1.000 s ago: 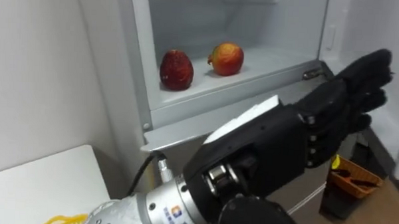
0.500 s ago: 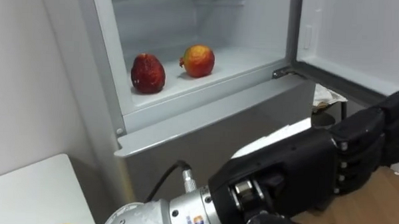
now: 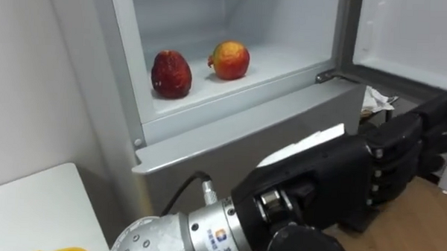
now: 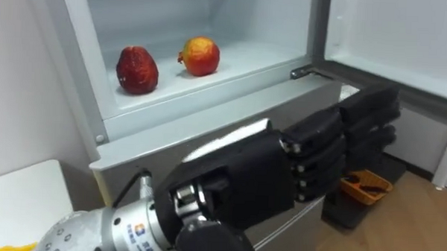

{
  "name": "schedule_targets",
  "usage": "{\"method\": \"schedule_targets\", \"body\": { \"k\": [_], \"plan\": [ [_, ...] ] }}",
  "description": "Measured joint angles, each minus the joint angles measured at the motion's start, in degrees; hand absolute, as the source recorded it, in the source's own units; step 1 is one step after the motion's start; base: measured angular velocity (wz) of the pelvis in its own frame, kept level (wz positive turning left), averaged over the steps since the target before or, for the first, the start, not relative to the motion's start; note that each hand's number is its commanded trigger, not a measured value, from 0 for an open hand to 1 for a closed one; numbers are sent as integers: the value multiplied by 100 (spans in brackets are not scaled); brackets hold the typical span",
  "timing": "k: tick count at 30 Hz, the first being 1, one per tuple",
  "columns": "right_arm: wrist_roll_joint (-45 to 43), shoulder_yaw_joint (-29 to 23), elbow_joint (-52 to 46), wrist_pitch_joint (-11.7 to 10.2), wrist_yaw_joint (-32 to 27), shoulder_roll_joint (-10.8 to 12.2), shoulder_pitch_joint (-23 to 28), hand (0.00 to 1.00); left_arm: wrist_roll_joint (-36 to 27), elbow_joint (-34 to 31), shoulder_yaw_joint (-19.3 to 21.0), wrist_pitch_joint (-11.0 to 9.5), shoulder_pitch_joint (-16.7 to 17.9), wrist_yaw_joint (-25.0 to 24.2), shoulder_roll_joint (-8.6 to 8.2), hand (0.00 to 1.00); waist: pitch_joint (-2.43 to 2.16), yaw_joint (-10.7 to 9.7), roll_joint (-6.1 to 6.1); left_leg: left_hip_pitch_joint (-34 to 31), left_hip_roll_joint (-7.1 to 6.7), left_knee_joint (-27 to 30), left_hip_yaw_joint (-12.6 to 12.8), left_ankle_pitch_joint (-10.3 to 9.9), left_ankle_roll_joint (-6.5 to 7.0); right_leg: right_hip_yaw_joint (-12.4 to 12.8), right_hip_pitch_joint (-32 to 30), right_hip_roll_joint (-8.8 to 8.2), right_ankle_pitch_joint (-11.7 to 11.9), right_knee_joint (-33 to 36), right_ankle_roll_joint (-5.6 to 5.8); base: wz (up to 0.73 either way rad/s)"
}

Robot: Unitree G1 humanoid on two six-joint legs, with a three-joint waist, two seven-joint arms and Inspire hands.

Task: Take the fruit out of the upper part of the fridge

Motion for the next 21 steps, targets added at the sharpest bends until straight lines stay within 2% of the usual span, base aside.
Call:
{"method": "schedule_targets", "body": {
  "k": [3, 7, 8, 10, 11, 14, 15, 17, 19, 20, 21],
  "plan": [
    [-4, -2, 26, -35, -45, 2, 46, 0, 217, -250, 191, 0, 4, 217, 152, 0, -19, 245, 27, 31, 4, 8, 0, 4, -6, -2, 22, -4, 1, 9, -1, 0],
    [18, -6, 43, -46, -73, 15, 131, 0, 739, -640, 771, -41, 58, 601, 183, 0, -7, 542, 7, 104, 17, -13, -28, 5, -21, -64, 118, -1, -3, 15, -8, 5],
    [-20, -18, 40, -84, -124, 28, 182, 0, 953, -809, 1041, -104, 148, 704, 196, 0, -3, 624, -8, 107, 12, -14, -66, 6, -24, -143, 137, -2, -15, 25, -26, 12],
    [-23, -143, -18, -204, -247, 145, 401, 0, 1260, -1183, 1736, -267, 551, 990, 215, 0, -10, 881, -84, 155, 15, -17, -106, 28, -58, -177, 177, 2, -49, 28, -72, 10],
    [-25, -170, -24, -231, -271, 180, 425, 0, 1308, -1262, 1898, -335, 663, 1098, 216, 0, -12, 944, -110, 170, 18, -16, -125, 32, -65, -192, 183, -1, -57, 18, -81, 12],
    [-110, -263, -9, -242, -341, 344, 639, 0, 1597, -1509, 2645, -654, 1114, 1582, 236, 0, -96, 1249, -282, 180, 20, -14, -276, 60, -111, -331, 232, -1, -102, 31, -122, 22],
    [-163, -273, -11, -249, -382, 413, 697, 0, 1780, -1517, 2933, -799, 1260, 1795, 234, 0, -89, 1370, -351, 234, 32, 2, -286, 70, -127, -360, 294, 3, -107, 19, -134, 22],
    [-210, -294, -16, -290, -385, 488, 782, 0, 1977, -1518, 3310, -879, 1426, 2157, 232, 0, -70, 1515, -437, 295, 41, 10, -373, 74, -143, -477, 395, 2, -115, 3, -149, 22],
    [-326, -305, -78, -374, -383, 492, 786, 0, 2222, -1527, 3672, -1046, 1644, 2639, 176, 0, -70, 1666, -439, 277, 40, -1, -464, 73, -145, -617, 415, -7, -117, 9, -153, 22],
    [-347, -334, -94, -407, -381, 492, 786, 0, 2292, -1548, 3759, -1062, 1688, 2756, 175, 0, -73, 1695, -413, 264, 38, -1, -490, 73, -145, -633, 416, -9, -117, 11, -153, 12],
    [-358, -366, -155, -450, -378, 495, 805, 0, 2442, -1585, 3952, -1107, 1769, 2940, 176, 0, -74, 1807, -436, 265, 38, -9, -501, 73, -147, -644, 411, -8, -117, 11, -153, 10]
  ]
}}
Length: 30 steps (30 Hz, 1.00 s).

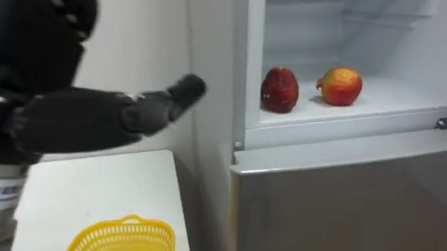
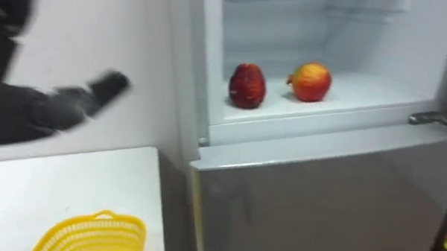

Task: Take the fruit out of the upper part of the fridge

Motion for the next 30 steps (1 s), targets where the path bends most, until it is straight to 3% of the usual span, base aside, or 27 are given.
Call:
{"method": "schedule_targets", "body": {
  "k": [2, 3, 7, 10, 17, 20, 22, 23, 24, 25, 28, 30],
  "plan": [
    [-22, -95, -53, -24, 1, 6, 16, 0, 179, -22, 294, -75, 100, 297, 0, 0, 8, 54, 64, 30, 0, -3, -64, 2, -5, -42, 52, 0, 0, -6, 0, 15],
    [-22, -143, -57, -24, 0, 6, 29, 0, 267, -20, 516, -110, 158, 488, 2, 0, 44, 88, 84, 58, 3, -3, -111, 1, -8, -114, 90, -3, 0, -7, 0, 19],
    [-141, -154, -36, -22, -14, 44, 70, 0, 471, -18, 1082, -337, 464, 1121, 0, 0, 55, 145, 131, 71, 0, -8, -288, -5, -25, -289, 157, -8, -7, -8, -2, 20],
    [-351, -255, -87, -12, 6, 67, 69, 0, 467, 87, 1501, -489, 936, 1562, 0, 0, 45, 253, 142, 86, -26, -5, -380, 2, -36, -309, 188, -18, -53, -3, -2, 11],
    [-388, -354, -270, 110, -163, 65, 36, 0, 378, 1156, 1762, -418, 1997, 2098, -64, 0, 54, 361, 140, -8, -105, 84, -623, 2, -34, -629, 224, -158, -184, -7, -36, 15],
    [-387, -307, -373, 238, -237, 49, 33, 0, -207, 1892, 1802, -323, 2474, 2231, -289, 0, 48, 439, 160, -4, -119, 125, -663, 5, -37, -664, 213, -174, -235, 9, -43, 6],
    [-422, -306, -396, 344, -236, 54, 21, 0, -594, 2738, 1695, -198, 2929, 2335, -580, 0, 43, 463, 166, 5, -122, 120, -685, 6, -39, -669, 204, -175, -245, 7, -45, 2],
    [-449, -305, -420, 370, -232, 54, 18, 0, -692, 3026, 1636, -166, 3014, 2351, -618, 0, 41, 467, 162, 1, -124, 119, -695, 6, -40, -675, 204, -177, -248, 11, -45, 8],
    [-458, -305, -448, 429, -229, 54, 4, 0, -750, 3753, 1506, -103, 3121, 2356, -641, 0, 34, 473, 146, 0, -125, 114, -708, 7, -42, -686, 215, -176, -249, 25, -45, 6],
    [-458, -308, -455, 434, -225, 62, -5, 0, -766, 4380, 1432, 71, 3157, 2355, -688, 0, 43, 477, 129, -8, -125, 114, -717, 8, -43, -701, 220, -175, -249, 22, -45, 6],
    [-463, -328, -476, 447, -168, 61, -9, 0, -939, 5606, 1205, 137, 3216, 2336, -748, 0, 49, 430, 35, -14, -133, 110, -773, 8, -44, -756, 266, -182, -251, -7, -45, 9],
    [-557, -324, -477, 494, -155, 67, -73, 0, -983, 6818, 735, 243, 3216, 2175, -757, 0, 23, 437, 0, -5, -142, 109, -799, 3, -39, -761, 286, -192, -255, -8, -36, 8]
  ]
}}
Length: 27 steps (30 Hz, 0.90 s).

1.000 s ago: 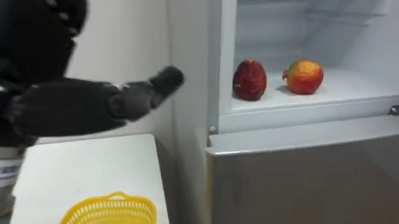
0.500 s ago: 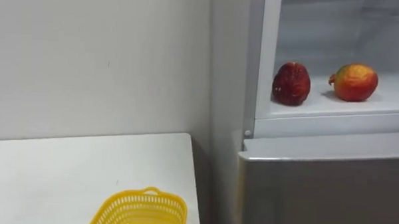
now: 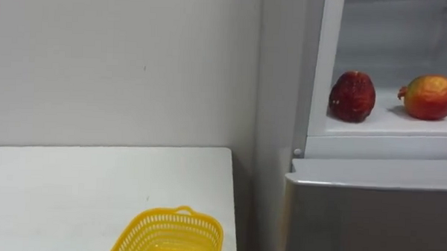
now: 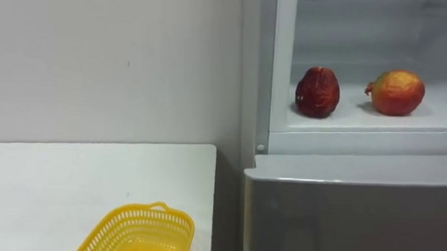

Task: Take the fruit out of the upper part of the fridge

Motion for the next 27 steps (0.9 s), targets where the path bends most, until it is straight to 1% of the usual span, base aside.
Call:
{"method": "schedule_targets", "body": {
  "k": [1, 3, 4, 5, 6, 9, 10, 11, 13, 15, 18, 19, 23, 26, 27],
  "plan": [
    [-49, 3, 5, 13, 6, 6, -3, 0, -1, 245, -97, 39, -2, -58, -13, 0, -1, -2, -20, 1, -1, -3, -1, -1, 1, 0, 0, -2, 0, 1, 0, 0],
    [-162, 3, 18, 57, 47, 13, -56, 0, 10, 1083, -410, 124, -7, -294, -64, 0, -1, -11, -82, 9, 0, -34, -17, -3, 3, -13, 18, -2, 1, 5, 2, 3],
    [-216, 13, 18, 56, 43, 14, -65, 0, 18, 1382, -495, 164, -9, -405, -119, 0, 1, -21, -89, 12, -5, -31, -45, -4, 5, -28, 32, -5, 2, 8, 4, 8],
    [-226, 13, 17, 57, 43, 12, -66, 0, 46, 1521, -527, 166, -15, -454, -137, 0, 1, -20, -90, 19, -7, -33, -55, -4, 5, -21, 40, -3, 2, 8, 4, 6],
    [-236, 18, 21, 56, 46, 12, -75, 0, 214, 1816, -620, 165, -11, -539, -147, 0, 25, -12, -127, 32, -7, -34, -53, -4, 5, -2, 41, 1, 3, 13, 4, 0],
    [-237, 19, 26, 55, 51, 14, -90, 0, 468, 2509, -735, 194, -74, -775, -181, 0, 29, -43, -73, 26, -8, -21, -62, -4, 4, -10, 43, -3, 3, 19, 5, 0],
    [-237, 21, 29, 60, 56, 16, -91, 0, 521, 2608, -737, 214, -80, -818, -193, 0, 29, -52, -66, 26, -8, -20, -65, -4, 4, -11, 45, -4, 3, 20, 4, 3],
    [-233, 73, 41, 64, 60, 22, -92, 0, 528, 2736, -737, 280, -82, -902, -207, 0, 31, -82, -64, 23, -8, -17, -69, -3, 2, -11, 49, -3, 2, 25, 3, 0],
    [-237, 123, 59, 68, 60, 33, -81, 0, 694, 2873, -733, 353, -81, -1025, -232, 0, 33, -118, -68, 28, -6, -17, -57, -2, 0, 17, 50, 3, 0, 21, 1, -2],
    [-281, 124, 65, 117, 126, 50, -80, 0, 1098, 3010, -735, 464, -130, -1267, -239, 0, 32, -151, -73, 31, -7, -12, -42, -1, 0, 47, 49, 4, -1, 5, -1, -6],
    [-331, 128, 67, 119, 195, 71, -43, 0, 1570, 3014, -743, 530, -183, -1434, -240, 0, 35, -212, -87, 34, -8, -12, 11, -1, 1, 107, 21, 2, -22, 1, 5, -7],
    [-330, 134, 65, 119, 195, 81, -47, 0, 1637, 3013, -807, 533, -209, -1435, -235, 0, 35, -277, -92, 34, -9, -13, 18, -1, 2, 122, 21, 2, -22, 2, 6, -5],
    [-331, 248, 30, 116, 106, 98, -49, 0, 1938, 3039, -1171, 567, -385, -1450, -208, 0, 35, -373, -105, 58, -6, -35, 77, 1, 4, 170, 16, 9, -19, 35, 10, -7],
    [-314, 239, -62, 110, -123, 128, -72, 0, 2331, 3039, -1561, 575, -476, -1532, -204, 0, 35, -462, -114, 86, 1, -81, 135, 1, 4, 238, 1, 24, -19, 41, 10, -10],
    [-314, 237, -86, 101, -234, 145, -89, 0, 2432, 3039, -1644, 574, -520, -1537, -210, 0, 30, -487, -137, 87, 6, -85, 163, 1, 4, 257, -10, 27, -19, 51, 10, -13]
  ]
}}
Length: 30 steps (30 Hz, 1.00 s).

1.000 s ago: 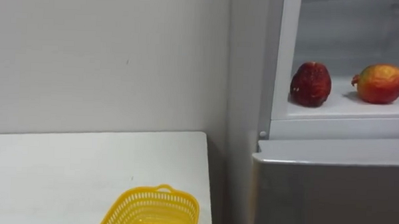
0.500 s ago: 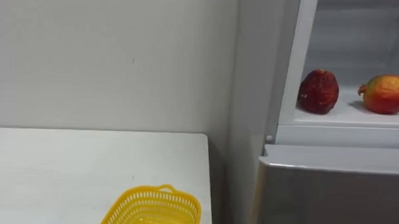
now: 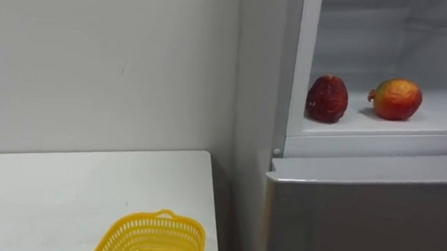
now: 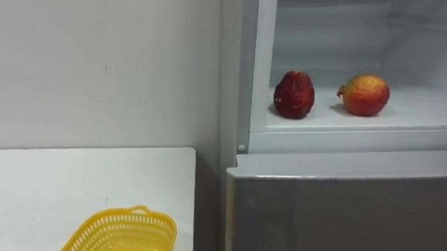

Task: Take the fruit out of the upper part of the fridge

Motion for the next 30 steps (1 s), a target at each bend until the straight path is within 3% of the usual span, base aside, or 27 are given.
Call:
{"method": "schedule_targets", "body": {
  "k": [5, 11, 13, 17, 19, 22, 30],
  "plan": [
    [-22, -10, -511, -93, -413, 37, -53, 0, 476, -9, -194, -13, -121, -2, -5, 0, 6, 2, -37, -65, 29, -26, 214, 0, -2, 201, -200, 25, -2, 89, -3, -23],
    [309, -14, -1469, -420, -1022, 151, -36, 0, 725, -28, -222, -111, -134, 8, -2, 0, 6, -2, -22, -92, 66, -35, 390, -3, -7, 365, -306, 75, 19, 110, -16, -15],
    [445, -11, -2205, -578, -1205, 292, 90, 0, 737, -30, -277, -240, -135, 25, -9, 0, 4, -52, -6, -105, 74, -37, 392, -4, -9, 358, -300, 81, 28, 96, -22, 0],
    [488, 6, -4067, -763, -1438, 337, 471, 0, 737, -99, -376, -369, -94, 29, 2, 0, -5, -114, 121, -116, 71, -62, 393, -5, -10, 354, -302, 81, 45, 67, -10, 0],
    [483, 33, -5300, -1060, -1667, 337, 764, 0, 761, -121, -388, -441, -90, 61, 19, 0, -18, -140, 164, -156, 71, -63, 390, -5, -10, 350, -346, 80, 45, 87, -10, 0],
    [475, 48, -6288, -1304, -1970, 335, 976, 0, 786, -222, -388, -587, -21, 61, 22, 0, -13, -140, 179, -185, 80, -64, 432, -3, -12, 384, -424, 91, 44, 151, -10, -3],
    [662, 243, -7435, -1656, -2470, 302, 1055, 0, 758, -219, -644, -870, 124, 48, 94, 0, -35, -180, 121, -204, 89, -72, 563, -6, -10, 524, -492, 156, 74, 151, -11, -10]
  ]
}}
